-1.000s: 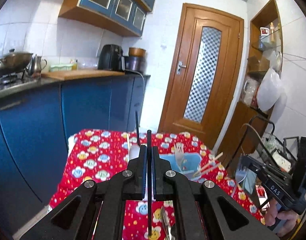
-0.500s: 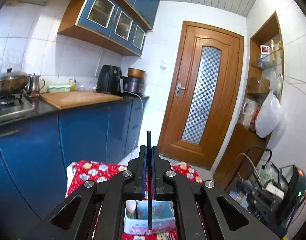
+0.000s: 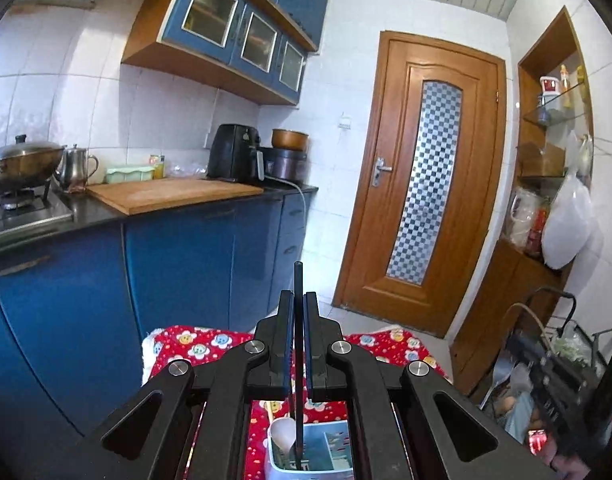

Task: Organize utensils
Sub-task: 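Lift the chopstick and fork and lower them into the caddy, then open both tools to release the chopstick and fork in the caddy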

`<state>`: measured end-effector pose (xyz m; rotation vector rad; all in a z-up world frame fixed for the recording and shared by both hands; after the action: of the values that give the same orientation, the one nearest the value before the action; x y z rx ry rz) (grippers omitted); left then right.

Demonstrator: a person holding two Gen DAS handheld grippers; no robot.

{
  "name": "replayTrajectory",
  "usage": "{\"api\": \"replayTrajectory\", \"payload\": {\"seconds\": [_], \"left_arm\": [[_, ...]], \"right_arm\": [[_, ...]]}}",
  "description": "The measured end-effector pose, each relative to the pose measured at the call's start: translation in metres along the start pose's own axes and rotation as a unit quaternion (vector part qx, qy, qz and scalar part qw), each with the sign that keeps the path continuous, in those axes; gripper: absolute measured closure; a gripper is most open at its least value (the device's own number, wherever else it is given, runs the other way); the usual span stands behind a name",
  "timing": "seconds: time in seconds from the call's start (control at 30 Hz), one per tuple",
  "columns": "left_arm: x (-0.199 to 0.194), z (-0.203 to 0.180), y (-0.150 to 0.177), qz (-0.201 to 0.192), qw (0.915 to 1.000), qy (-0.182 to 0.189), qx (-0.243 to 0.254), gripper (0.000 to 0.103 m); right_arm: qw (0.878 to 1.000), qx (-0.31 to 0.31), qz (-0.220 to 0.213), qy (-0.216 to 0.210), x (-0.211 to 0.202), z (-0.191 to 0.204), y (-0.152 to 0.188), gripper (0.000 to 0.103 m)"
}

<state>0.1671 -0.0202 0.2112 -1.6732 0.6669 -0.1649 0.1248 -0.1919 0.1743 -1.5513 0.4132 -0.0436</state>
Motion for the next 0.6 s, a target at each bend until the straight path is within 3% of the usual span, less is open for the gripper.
{"api": "replayTrajectory", "payload": {"seconds": [0.27, 0.6], "left_arm": [[0.023, 0.01, 0.037, 0.035, 0.9993, 0.006, -0.01, 0.099], [0.042, 0.021, 0.073, 0.081, 0.9963, 0.012, -0.027, 0.099]], "right_arm": [[0.999, -0.024, -0.019, 0.028, 0.028, 0.015, 0.003, 0.1], [0.998, -0.044, 0.037, 0.011, 0.062, 0.03, 0.037, 0.099]]}}
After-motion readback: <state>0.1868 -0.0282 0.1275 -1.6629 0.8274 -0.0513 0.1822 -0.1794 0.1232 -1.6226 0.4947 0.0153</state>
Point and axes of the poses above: each gripper's, at about its wrist camera, not at the fingertips, and x roughly the way its jaws point, z to its left, y to its underside, the point moved 1 cm from there along x, roughly the way its jaws point, and after that the axes turned 12 degrees about y, right-handed, at the moved point
